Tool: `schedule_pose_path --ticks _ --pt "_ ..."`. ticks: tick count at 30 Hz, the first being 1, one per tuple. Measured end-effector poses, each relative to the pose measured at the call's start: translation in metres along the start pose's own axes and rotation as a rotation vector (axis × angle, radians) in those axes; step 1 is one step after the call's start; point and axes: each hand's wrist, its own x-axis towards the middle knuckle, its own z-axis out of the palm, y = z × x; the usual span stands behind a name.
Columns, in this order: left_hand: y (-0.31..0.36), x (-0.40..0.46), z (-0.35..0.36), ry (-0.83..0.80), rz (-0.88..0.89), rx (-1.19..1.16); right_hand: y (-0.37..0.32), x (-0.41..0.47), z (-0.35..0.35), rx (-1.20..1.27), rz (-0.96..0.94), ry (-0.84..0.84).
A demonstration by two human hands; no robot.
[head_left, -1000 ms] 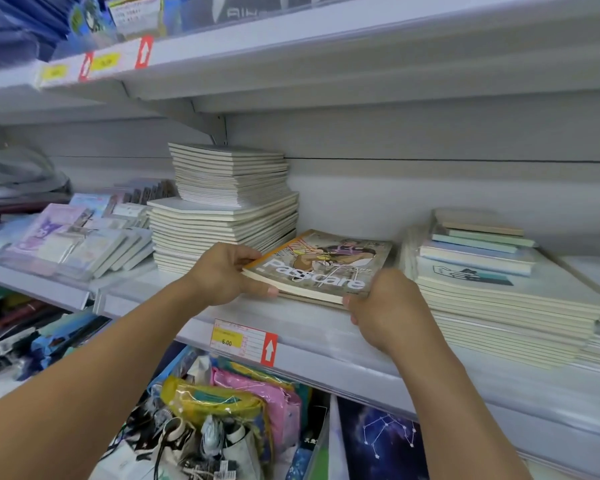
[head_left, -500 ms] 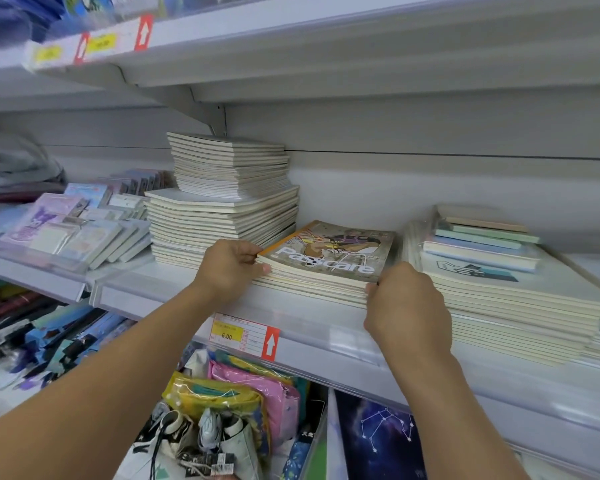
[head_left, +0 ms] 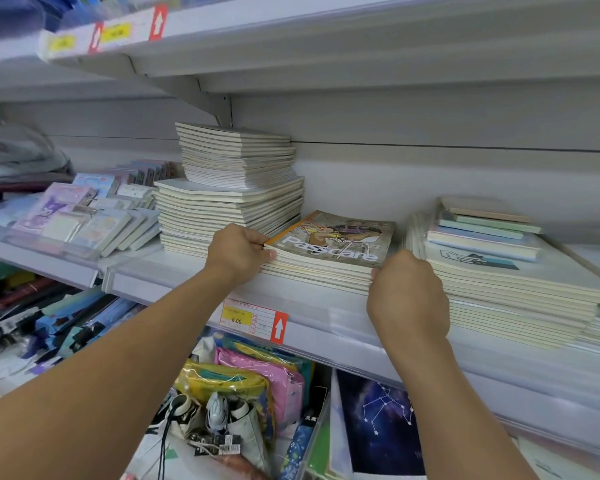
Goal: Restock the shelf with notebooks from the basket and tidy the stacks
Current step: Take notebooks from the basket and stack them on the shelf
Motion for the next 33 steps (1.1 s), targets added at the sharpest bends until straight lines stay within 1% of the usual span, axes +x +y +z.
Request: schedule_pose_path --ticks 2,4,5,6,7,8,9,10,11,13,14,15,16,17,18,20,22,25,28,29,31,33 --pt "0.001 -0.005 -0.004 0.032 0.047 0.101 -0.001 -0.002 0.001 -0.006 -0.018 0.045" --pt "0.002 -0.022 -0.015 0.089 0.173 0.221 -0.002 -0.008 -0.003 -0.001 -0.115 0.195" --pt "0.001 -0.037 -0.023 0.123 0.256 0.241 -0.004 -0.013 -0.007 0.047 -0.222 0.307" --pt "-0.002 -0.056 -0.033 0.165 0.335 0.223 -0.009 -0.024 -0.010 0.147 -0.361 0.416" --pt "-0.010 -0.077 -0.044 0.202 0.397 0.185 -0.016 -0.040 -0.012 0.289 -0.501 0.475" --pt "-0.022 -0.102 -0.055 0.223 0.425 0.168 -0.022 -0.060 -0.010 0.453 -0.610 0.437" --pt "-0.039 -0.127 -0.066 0.217 0.420 0.194 -0.029 -0.081 0.000 0.580 -0.678 0.306" --pt "-0.060 -0.152 -0.076 0.165 0.372 0.258 -0.034 -0.102 0.018 0.615 -0.718 0.116" --pt "-0.088 -0.178 -0.085 0.061 0.284 0.324 -0.035 -0.126 0.041 0.550 -0.766 -0.117" --pt "-0.146 -0.230 -0.104 -0.204 0.011 0.409 -0.023 -0.178 0.099 0.304 -0.872 -0.637" --pt "-0.174 -0.255 -0.112 -0.324 -0.146 0.464 -0.012 -0.207 0.129 0.211 -0.879 -0.897" --pt "-0.196 -0.277 -0.118 -0.458 -0.277 0.561 0.002 -0.232 0.158 0.122 -0.854 -1.111" --pt "-0.210 -0.295 -0.121 -0.600 -0.360 0.675 0.021 -0.256 0.185 -0.017 -0.816 -1.265" --pt "-0.219 -0.309 -0.122 -0.712 -0.392 0.744 0.044 -0.278 0.209 -0.171 -0.765 -1.364" --pt "-0.221 -0.318 -0.123 -0.776 -0.378 0.757 0.068 -0.294 0.230 -0.328 -0.719 -1.410" --pt "-0.219 -0.328 -0.126 -0.803 -0.363 0.719 0.112 -0.310 0.256 -0.521 -0.646 -1.394" --pt "-0.222 -0.337 -0.134 -0.820 -0.366 0.724 0.146 -0.308 0.269 -0.593 -0.522 -1.336" --pt "-0.236 -0.348 -0.149 -0.904 -0.415 0.768 0.183 -0.300 0.290 -0.624 -0.325 -1.266" --pt "-0.245 -0.353 -0.157 -1.002 -0.447 0.859 0.204 -0.310 0.309 -0.639 -0.282 -1.260" --pt "-0.246 -0.354 -0.157 -1.032 -0.452 0.898 0.202 -0.316 0.307 -0.616 -0.255 -1.258" --pt "-0.246 -0.352 -0.153 -1.045 -0.428 0.960 0.202 -0.327 0.305 -0.569 -0.187 -1.229" --pt "-0.241 -0.348 -0.147 -1.036 -0.368 1.000 0.197 -0.333 0.301 -0.556 -0.190 -1.207"
